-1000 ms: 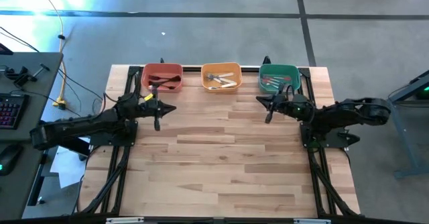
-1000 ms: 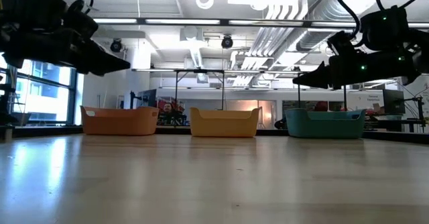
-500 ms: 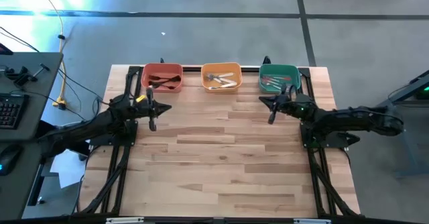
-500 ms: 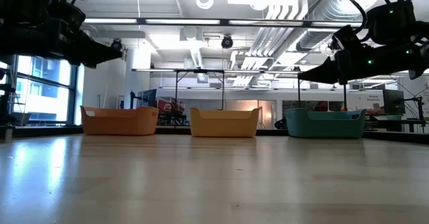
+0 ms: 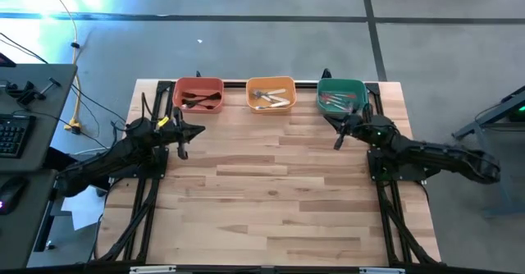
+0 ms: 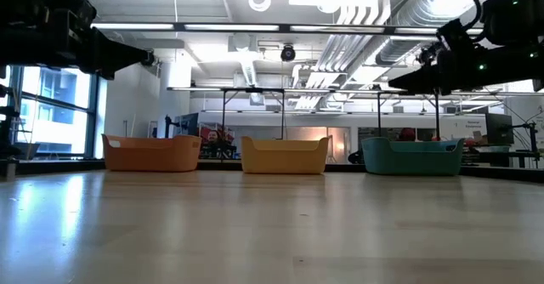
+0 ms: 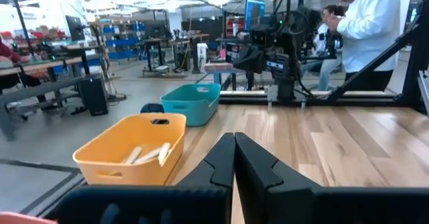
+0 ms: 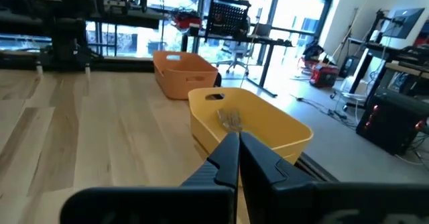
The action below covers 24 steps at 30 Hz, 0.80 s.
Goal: Sort silverware by color (type)
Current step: Return to Home Position
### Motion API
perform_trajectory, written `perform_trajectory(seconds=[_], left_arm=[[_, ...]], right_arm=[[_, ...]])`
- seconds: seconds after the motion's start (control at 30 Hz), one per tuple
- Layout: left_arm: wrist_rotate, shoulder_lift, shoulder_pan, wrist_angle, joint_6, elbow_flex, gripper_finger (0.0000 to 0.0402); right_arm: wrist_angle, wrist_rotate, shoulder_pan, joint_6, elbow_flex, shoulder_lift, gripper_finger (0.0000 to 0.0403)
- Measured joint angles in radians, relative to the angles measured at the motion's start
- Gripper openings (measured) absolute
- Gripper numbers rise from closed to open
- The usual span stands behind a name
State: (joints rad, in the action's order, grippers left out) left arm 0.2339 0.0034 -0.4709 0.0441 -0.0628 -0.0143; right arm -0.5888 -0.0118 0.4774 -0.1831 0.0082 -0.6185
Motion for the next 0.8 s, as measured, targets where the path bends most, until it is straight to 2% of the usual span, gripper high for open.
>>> perform_trajectory(seconds=[0.13, 0.4, 0.47, 0.67, 0.8], left_arm=[[0.001, 0.001, 0.0, 0.0, -0.001, 0.0, 0.0], [0.009, 0.002, 0.0, 0.002, -0.023, 0.0, 0.0], [0.009, 0.003, 0.0, 0.002, -0.039, 0.0, 0.0], [-0.001, 0.023, 0.0, 0.0, -0.021, 0.0, 0.0], [-0.011, 0.049, 0.001, -0.001, -0.02, 0.0, 0.0]], right_arm=[[0.145, -0.041, 0.019, 0.007, 0.0, 0.184, 0.0], [0.449, -0.045, 0.05, 0.019, 0.0, 0.595, 0.0], [0.468, -0.039, 0.062, 0.029, 0.001, 0.618, 0.0], [0.564, 0.095, 0.083, 0.09, 0.001, 0.591, 0.0], [0.562, 0.105, 0.088, 0.147, 0.002, 0.575, 0.0]])
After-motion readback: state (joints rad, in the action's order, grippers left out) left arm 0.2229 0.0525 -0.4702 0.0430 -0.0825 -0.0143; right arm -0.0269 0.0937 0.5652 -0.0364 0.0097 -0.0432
